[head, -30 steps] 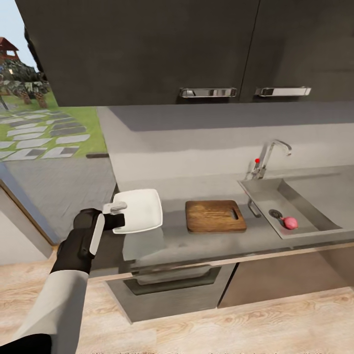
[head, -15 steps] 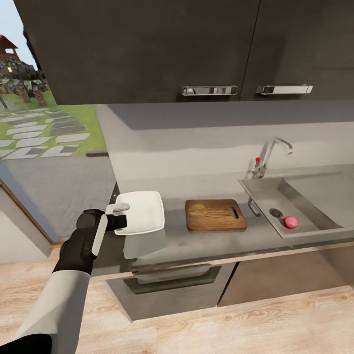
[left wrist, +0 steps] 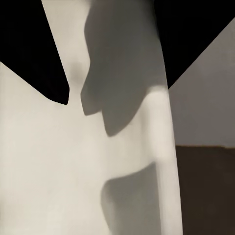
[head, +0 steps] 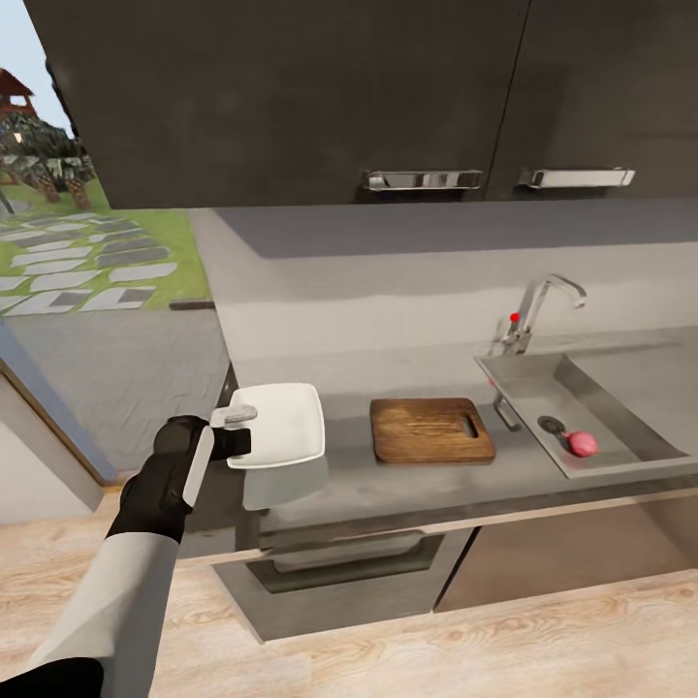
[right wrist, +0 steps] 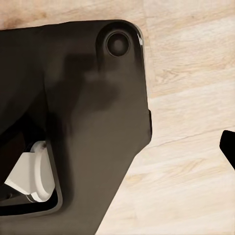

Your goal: In the kitchen, take the Vidalia onion out of the sink, dice it on the chopping board with the paring knife, put the diced onion into the bowl on the countertop, then place both the paring knife and the chopping board into the sink.

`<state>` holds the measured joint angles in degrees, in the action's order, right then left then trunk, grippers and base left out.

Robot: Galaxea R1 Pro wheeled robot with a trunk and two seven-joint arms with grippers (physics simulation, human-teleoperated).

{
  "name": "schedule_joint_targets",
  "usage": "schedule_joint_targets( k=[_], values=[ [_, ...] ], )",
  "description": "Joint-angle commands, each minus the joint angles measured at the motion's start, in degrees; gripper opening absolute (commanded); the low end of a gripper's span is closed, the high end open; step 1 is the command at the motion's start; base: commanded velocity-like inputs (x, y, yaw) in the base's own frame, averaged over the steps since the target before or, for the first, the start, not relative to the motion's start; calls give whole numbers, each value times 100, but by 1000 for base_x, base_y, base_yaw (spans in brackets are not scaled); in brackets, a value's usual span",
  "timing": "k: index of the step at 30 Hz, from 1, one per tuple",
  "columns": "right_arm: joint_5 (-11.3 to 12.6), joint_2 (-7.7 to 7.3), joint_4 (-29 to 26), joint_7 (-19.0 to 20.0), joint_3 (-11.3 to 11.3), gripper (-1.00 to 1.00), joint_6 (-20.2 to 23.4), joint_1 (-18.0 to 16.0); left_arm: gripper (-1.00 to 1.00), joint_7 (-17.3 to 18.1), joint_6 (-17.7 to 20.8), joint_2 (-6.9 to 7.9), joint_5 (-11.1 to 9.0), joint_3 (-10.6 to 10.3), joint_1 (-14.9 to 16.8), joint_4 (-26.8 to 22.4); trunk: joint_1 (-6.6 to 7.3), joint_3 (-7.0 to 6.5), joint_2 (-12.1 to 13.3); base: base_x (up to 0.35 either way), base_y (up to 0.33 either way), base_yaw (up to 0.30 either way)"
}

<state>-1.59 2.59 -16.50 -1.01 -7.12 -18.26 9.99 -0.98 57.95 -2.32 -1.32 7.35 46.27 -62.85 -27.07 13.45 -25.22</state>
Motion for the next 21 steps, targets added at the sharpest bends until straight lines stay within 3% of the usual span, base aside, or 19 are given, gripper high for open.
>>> schedule_joint_targets(
  k=[1,21],
  values=[
    [-17,5,-11,-5,-26,100,-5,3,-100,-17,24,-5,-21,12,5,-3,-3,9,-10,25,17,0],
    [-17,6,-11,-12,-26,100,16,3,-100,-17,24,-5,-17,12,5,17,-3,117,-10,2,1,0]
  ],
)
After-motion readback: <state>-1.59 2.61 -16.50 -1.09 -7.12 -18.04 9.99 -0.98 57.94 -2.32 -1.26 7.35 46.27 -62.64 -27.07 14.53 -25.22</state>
